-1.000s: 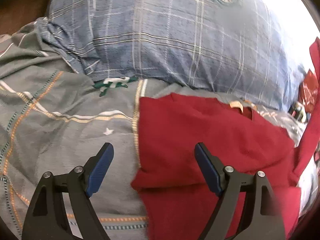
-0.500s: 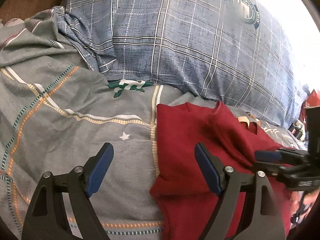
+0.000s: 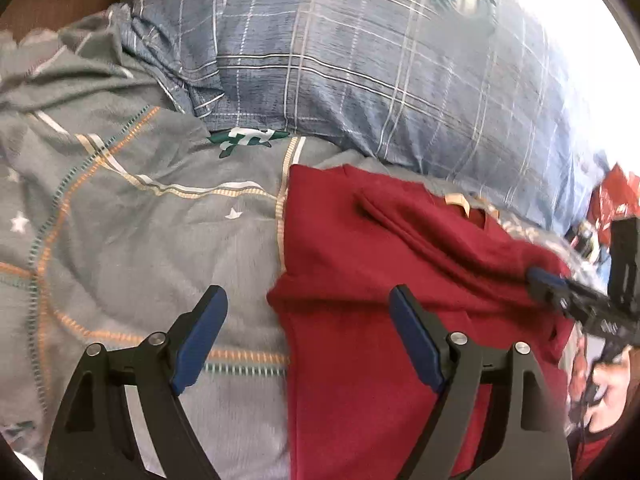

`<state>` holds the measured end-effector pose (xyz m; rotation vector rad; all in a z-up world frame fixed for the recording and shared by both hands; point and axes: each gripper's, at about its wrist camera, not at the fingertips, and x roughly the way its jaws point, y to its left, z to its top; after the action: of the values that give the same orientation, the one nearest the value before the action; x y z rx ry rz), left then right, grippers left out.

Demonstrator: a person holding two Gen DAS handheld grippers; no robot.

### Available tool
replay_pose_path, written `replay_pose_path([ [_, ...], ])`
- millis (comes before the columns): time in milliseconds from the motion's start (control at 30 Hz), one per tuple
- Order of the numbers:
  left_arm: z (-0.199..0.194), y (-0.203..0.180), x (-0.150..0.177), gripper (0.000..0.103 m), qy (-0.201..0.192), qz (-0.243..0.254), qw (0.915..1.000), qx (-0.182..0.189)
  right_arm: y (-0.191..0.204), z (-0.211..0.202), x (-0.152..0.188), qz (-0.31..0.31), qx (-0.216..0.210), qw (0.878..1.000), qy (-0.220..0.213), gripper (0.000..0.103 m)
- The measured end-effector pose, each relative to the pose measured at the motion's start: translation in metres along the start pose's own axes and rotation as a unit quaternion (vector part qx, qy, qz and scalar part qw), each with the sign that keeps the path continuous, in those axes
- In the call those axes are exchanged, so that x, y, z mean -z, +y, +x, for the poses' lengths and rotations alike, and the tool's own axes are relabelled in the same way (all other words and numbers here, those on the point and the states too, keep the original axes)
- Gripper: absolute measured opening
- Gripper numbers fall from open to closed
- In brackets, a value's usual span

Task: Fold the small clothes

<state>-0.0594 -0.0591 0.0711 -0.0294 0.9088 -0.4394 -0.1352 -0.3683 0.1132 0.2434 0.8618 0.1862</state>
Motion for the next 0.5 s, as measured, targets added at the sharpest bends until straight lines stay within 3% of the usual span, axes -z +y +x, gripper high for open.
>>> replay_pose_path([
  [200,-0.014,-0.021,-0.009,0.083,-0.009,0.047,0.9988,-0.006,-0.001,-0.002,0.000,0.004,0.025,1.000,0.004,0.075],
  [500,0.040,0.011,-0.040,0.083,0.010,-0.043,0.9986,0.028,-0.014,-0.040,0.008,0.010,0.101,0.995,-0.011,0.080],
])
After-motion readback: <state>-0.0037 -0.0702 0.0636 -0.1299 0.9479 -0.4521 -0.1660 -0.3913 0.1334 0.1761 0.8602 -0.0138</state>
